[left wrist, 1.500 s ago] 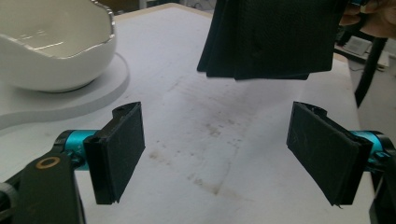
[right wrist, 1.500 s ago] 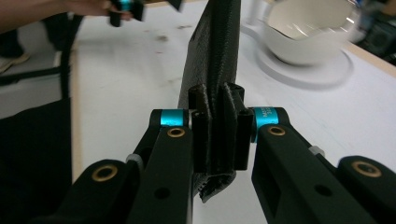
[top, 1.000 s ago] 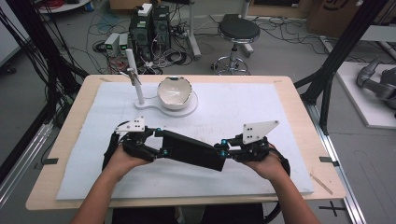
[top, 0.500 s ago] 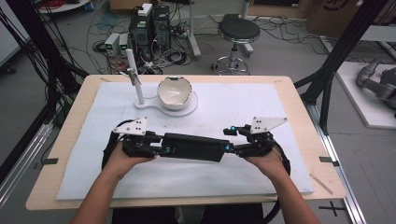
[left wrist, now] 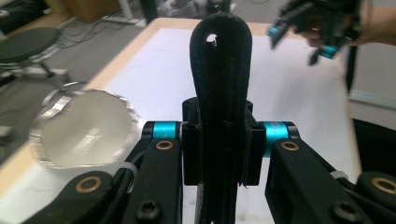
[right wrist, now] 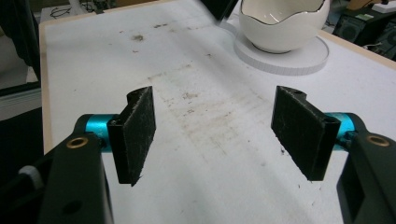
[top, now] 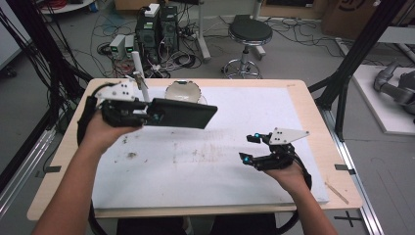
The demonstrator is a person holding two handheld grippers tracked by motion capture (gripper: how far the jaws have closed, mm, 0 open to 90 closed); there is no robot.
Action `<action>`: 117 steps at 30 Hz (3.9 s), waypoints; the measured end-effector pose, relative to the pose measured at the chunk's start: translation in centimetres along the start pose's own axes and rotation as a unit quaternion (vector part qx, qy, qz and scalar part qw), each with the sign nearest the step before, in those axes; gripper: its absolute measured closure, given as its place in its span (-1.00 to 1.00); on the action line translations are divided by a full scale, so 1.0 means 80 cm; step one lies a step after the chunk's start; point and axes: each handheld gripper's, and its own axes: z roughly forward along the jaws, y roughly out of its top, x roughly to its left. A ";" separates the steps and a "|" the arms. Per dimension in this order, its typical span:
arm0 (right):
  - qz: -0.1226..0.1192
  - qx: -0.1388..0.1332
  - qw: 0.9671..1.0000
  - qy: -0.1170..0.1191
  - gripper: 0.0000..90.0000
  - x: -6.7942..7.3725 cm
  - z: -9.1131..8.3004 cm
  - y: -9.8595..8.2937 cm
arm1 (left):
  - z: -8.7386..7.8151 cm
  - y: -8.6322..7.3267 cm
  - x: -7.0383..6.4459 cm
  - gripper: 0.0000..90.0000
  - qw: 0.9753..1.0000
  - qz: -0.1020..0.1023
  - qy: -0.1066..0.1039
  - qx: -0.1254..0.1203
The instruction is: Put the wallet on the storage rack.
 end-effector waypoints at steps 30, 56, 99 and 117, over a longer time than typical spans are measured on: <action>0.007 0.006 1.000 -0.004 -0.31 -0.004 0.001 -0.017 | 0.103 0.039 0.114 0.67 0.969 -0.020 0.073 0.235; -0.003 0.020 1.000 0.003 -0.28 0.002 0.008 -0.020 | 0.125 0.041 0.123 -0.02 0.960 -0.023 0.232 0.156; 0.012 0.002 1.000 -0.003 -0.39 -0.001 0.001 -0.016 | 0.024 -0.004 0.075 -0.24 0.984 -0.093 0.147 -0.046; 0.027 0.004 1.000 0.003 -0.43 -0.006 0.013 -0.019 | 0.012 -0.088 0.022 -0.41 0.991 -0.086 0.098 -0.027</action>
